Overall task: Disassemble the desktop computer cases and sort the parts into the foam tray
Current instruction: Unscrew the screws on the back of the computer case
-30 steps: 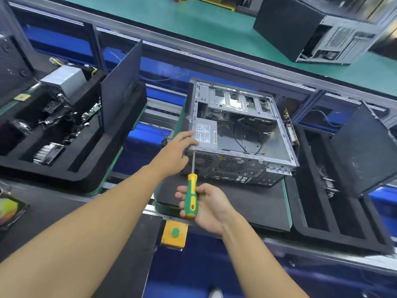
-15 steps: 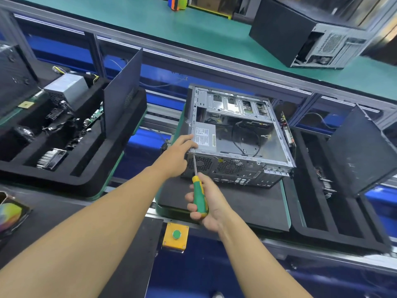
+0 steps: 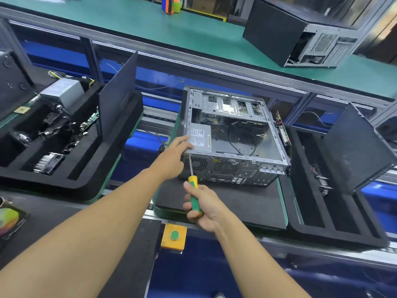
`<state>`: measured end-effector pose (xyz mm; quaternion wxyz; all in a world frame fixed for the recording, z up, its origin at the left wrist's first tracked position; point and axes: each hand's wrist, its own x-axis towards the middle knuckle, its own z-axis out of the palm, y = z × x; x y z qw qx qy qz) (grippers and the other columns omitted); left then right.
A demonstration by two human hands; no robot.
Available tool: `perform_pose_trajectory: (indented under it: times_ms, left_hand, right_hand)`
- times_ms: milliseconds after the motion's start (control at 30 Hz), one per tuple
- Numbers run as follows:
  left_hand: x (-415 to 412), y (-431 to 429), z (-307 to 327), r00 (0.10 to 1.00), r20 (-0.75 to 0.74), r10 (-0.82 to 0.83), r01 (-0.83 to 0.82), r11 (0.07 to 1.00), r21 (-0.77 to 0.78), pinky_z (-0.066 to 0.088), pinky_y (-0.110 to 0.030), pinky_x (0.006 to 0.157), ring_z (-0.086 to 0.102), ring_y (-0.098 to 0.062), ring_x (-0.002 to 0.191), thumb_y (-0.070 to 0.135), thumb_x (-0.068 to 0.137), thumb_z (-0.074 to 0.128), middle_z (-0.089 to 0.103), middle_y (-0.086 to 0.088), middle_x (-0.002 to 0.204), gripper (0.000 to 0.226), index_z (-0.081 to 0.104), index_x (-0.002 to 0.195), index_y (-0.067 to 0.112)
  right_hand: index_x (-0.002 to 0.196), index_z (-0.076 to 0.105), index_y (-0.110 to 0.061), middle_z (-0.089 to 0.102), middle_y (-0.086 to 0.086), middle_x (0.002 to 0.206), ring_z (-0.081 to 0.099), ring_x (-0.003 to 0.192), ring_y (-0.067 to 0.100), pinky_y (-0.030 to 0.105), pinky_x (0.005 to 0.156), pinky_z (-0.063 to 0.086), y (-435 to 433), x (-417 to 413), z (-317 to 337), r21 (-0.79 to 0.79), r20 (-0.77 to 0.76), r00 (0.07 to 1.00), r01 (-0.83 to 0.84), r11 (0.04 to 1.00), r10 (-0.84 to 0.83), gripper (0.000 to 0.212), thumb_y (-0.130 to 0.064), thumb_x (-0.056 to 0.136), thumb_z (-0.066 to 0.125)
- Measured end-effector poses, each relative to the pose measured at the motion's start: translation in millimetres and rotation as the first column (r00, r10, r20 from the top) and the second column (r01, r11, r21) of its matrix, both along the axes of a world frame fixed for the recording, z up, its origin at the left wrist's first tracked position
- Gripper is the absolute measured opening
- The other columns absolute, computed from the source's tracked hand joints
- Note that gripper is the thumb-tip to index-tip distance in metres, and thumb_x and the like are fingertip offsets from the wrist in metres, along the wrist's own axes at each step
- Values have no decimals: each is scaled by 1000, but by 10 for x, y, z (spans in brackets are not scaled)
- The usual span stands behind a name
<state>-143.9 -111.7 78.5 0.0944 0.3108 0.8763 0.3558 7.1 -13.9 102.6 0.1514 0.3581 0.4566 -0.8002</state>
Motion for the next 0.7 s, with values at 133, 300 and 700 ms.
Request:
perform_pose_trajectory:
  times_ms: [133, 300, 700]
  left_hand:
    - [-5, 1, -7, 1000, -4, 2, -2, 1000, -12, 32, -19, 59, 47, -8, 95, -13, 79, 48, 19, 19, 159, 67, 49, 130, 31]
    - [5, -3, 1, 1000, -9, -4, 4, 1000, -11, 33, -21, 60, 47, -9, 96, -13, 80, 48, 18, 19, 160, 67, 49, 130, 31]
    - [37, 1, 32, 1000, 9, 2, -2, 1000, -3, 32, -18, 59, 55, -20, 104, -14, 80, 48, 18, 16, 161, 67, 49, 131, 29]
  right_hand:
    - [98, 62, -4, 60, 11, 81, 46, 58, 17, 21, 40, 36, 117, -13, 124, -211, -11, 998, -57, 976, 56, 36, -33, 94, 39]
    - [102, 53, -10, 72, 11, 90, 64, 70, 21, 28, 53, 49, 120, 72, 93, -117, -113, 992, -61, 991, 48, 4, -9, 99, 52]
    - [112, 55, -3, 70, 15, 91, 54, 67, 24, 34, 62, 45, 101, 72, 51, -164, -93, 989, -131, 978, 117, 31, -22, 100, 33]
